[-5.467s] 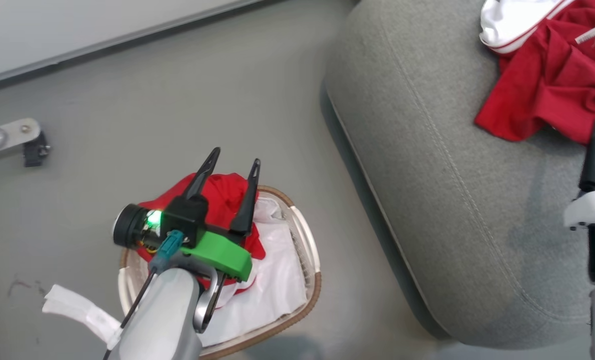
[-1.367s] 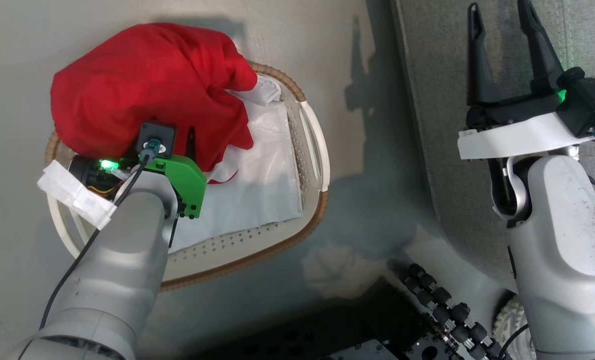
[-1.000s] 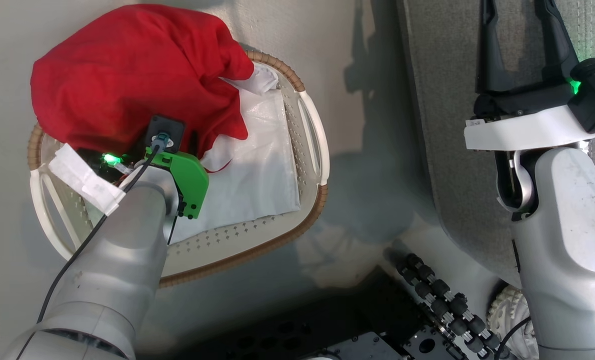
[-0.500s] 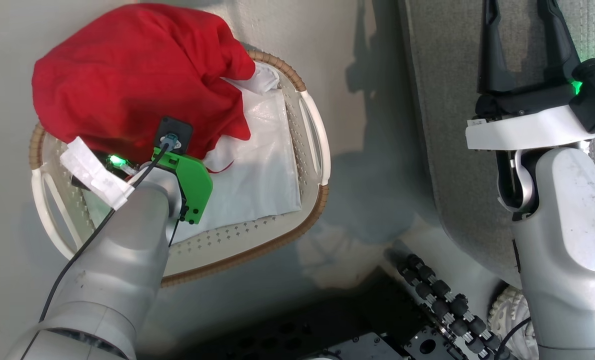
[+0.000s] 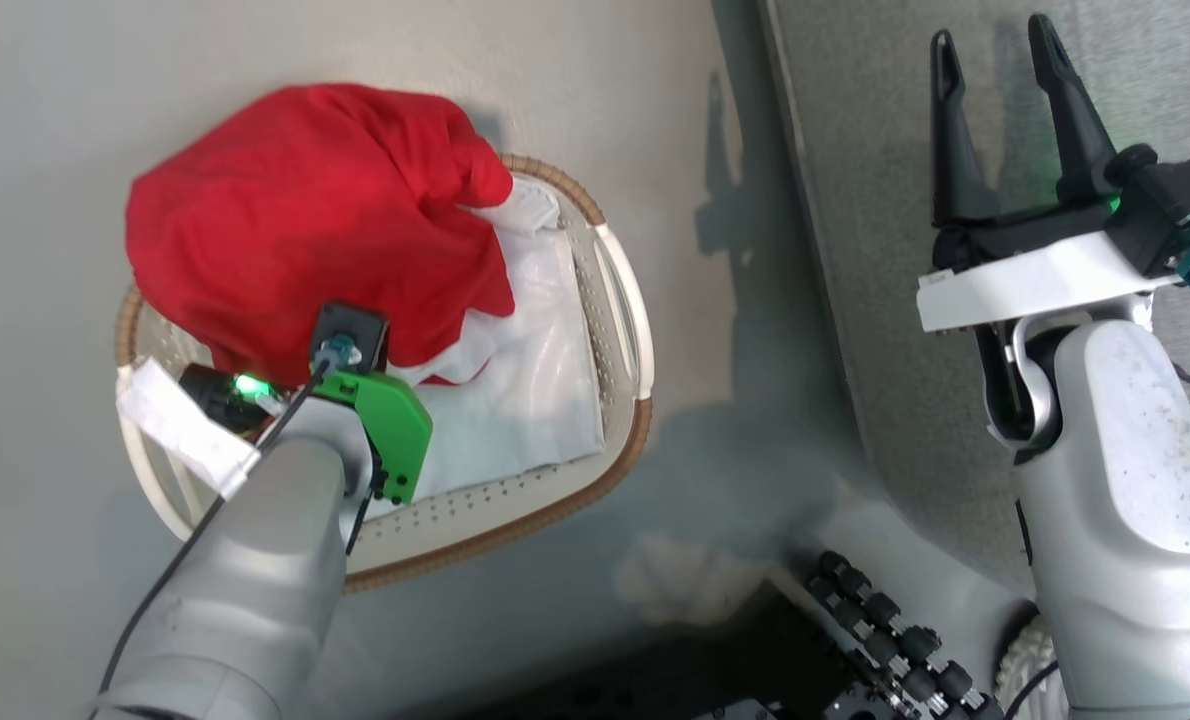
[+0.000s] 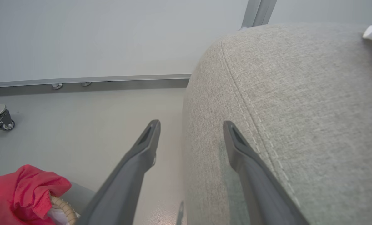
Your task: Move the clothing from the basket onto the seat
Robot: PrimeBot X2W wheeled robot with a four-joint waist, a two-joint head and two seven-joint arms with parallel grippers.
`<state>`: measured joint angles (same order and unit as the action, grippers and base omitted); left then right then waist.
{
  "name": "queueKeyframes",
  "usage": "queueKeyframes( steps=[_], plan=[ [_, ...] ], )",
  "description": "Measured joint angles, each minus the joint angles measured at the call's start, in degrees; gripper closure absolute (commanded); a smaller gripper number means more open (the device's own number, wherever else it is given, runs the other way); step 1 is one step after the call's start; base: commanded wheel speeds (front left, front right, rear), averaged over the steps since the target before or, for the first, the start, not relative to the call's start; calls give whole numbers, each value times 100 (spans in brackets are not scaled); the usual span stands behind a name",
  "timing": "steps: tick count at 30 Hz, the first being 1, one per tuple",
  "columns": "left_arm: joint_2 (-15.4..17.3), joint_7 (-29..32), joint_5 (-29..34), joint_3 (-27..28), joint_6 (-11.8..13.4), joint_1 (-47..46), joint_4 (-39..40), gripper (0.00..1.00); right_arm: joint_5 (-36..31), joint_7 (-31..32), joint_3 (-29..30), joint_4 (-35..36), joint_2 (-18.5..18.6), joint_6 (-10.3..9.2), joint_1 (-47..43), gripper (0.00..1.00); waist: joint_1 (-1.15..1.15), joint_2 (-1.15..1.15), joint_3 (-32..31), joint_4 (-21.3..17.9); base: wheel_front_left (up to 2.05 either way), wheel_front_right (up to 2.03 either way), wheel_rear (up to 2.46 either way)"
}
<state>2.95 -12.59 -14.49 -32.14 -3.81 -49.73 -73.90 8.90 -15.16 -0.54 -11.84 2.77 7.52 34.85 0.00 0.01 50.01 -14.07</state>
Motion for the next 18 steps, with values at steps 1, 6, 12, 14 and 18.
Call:
queueKeyframes(
  steps=[1,6,12,14,18],
  plan=[
    [-1,-49,-30,-2,-24,54,20,100,-3,0,12,-20,1,0,-27,0,0,0,-78,6,0,0,0],
    [-5,-204,-346,-55,-114,390,394,100,-88,0,40,-132,1,0,-136,0,0,0,-482,57,0,0,0],
    [-4,-238,-670,-162,-96,815,1181,100,-185,0,66,-275,-1,0,-341,0,0,0,-1067,181,0,0,0],
    [-11,-245,-693,-155,-46,943,1474,100,-203,0,62,-311,0,0,-420,0,0,0,-1258,231,0,0,0],
    [-11,-254,-698,-96,-3,1274,1976,100,-243,0,22,-394,0,0,-602,0,0,0,-1657,349,0,0,0]
  ],
)
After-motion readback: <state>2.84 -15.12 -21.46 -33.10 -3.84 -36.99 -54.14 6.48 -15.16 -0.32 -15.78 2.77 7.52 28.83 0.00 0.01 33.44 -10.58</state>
